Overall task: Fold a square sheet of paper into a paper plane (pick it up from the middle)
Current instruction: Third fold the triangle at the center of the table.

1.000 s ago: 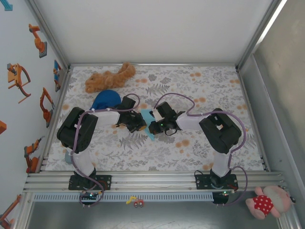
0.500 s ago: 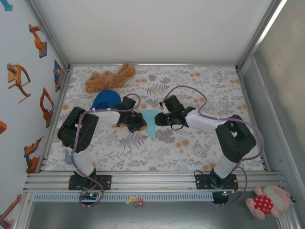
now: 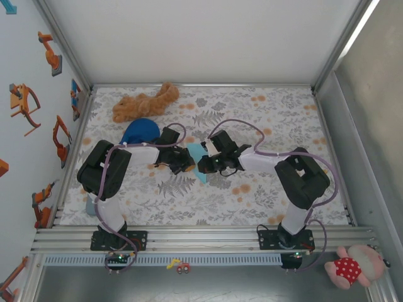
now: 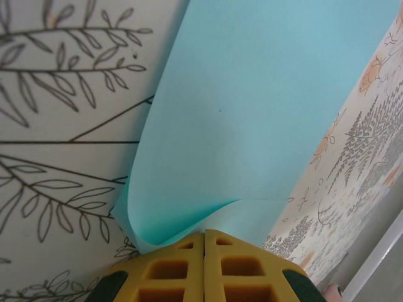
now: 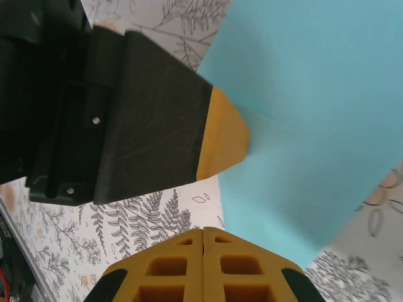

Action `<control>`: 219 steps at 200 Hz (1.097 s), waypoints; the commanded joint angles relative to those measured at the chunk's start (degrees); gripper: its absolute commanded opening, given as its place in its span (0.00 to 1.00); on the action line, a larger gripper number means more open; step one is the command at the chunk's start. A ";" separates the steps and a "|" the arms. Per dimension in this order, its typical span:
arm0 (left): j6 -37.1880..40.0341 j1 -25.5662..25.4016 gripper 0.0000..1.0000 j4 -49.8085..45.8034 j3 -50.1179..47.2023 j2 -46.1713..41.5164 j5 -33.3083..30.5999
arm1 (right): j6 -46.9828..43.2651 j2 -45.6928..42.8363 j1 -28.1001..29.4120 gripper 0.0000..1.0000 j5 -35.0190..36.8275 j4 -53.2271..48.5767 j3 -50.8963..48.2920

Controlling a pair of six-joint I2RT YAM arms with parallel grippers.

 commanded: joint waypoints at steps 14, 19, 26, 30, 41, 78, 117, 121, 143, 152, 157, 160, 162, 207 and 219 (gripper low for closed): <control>-0.24 0.23 0.08 -3.53 -0.70 3.29 -3.09 | 1.43 3.28 0.58 0.00 -2.96 3.09 -0.38; -0.19 0.24 0.08 -3.52 -0.70 3.31 -3.02 | 1.43 3.51 0.61 0.00 -2.87 3.11 -0.47; -0.20 0.23 0.07 -3.54 -0.69 3.32 -3.00 | 1.43 3.88 0.58 0.00 -2.86 3.18 -0.53; -0.22 0.23 0.07 -3.60 -0.69 3.34 -2.94 | 1.35 4.07 0.58 0.00 -2.86 3.10 -0.52; -0.23 0.24 0.07 -3.61 -0.78 3.33 -3.00 | 1.28 4.66 0.59 0.00 -2.68 3.09 -0.53; -0.01 0.23 0.07 -3.83 -0.78 3.32 -2.91 | 1.17 6.53 0.58 0.00 -1.91 2.53 -0.05; -0.10 0.32 0.07 -4.19 -0.69 3.89 -2.98 | 0.95 6.86 0.58 0.00 -1.69 1.03 -0.94; -0.03 0.41 0.07 -4.27 -0.64 3.98 -3.00 | 0.83 6.73 0.59 0.00 -1.94 0.84 -1.20; 0.08 0.63 0.07 -4.68 -0.71 4.05 -3.09 | -0.16 5.06 0.58 0.00 -2.99 -0.91 -3.21; 0.03 0.68 0.07 -4.80 -0.69 4.11 -3.09 | -0.91 4.29 0.62 0.00 -3.51 -2.18 -4.02; 0.13 0.76 0.07 -4.80 -0.69 4.11 -3.09 | -1.30 3.72 0.58 0.00 -4.04 -2.82 -4.58; 0.16 0.76 0.07 -4.80 -0.69 4.11 -3.09 | -1.53 3.40 0.60 0.00 -4.29 -3.17 -4.90; 0.17 0.80 0.07 -4.80 -0.71 4.11 -3.04 | -1.66 3.09 0.58 0.00 -4.60 -3.25 -5.05; 0.26 1.06 0.07 -4.73 -0.70 4.11 -2.82 | -4.42 -2.27 0.58 0.00 -4.88 -9.28 -9.19; 0.31 1.03 0.07 -4.60 -0.60 4.03 -2.48 | -4.63 -3.36 0.58 0.00 -4.39 -10.21 -9.49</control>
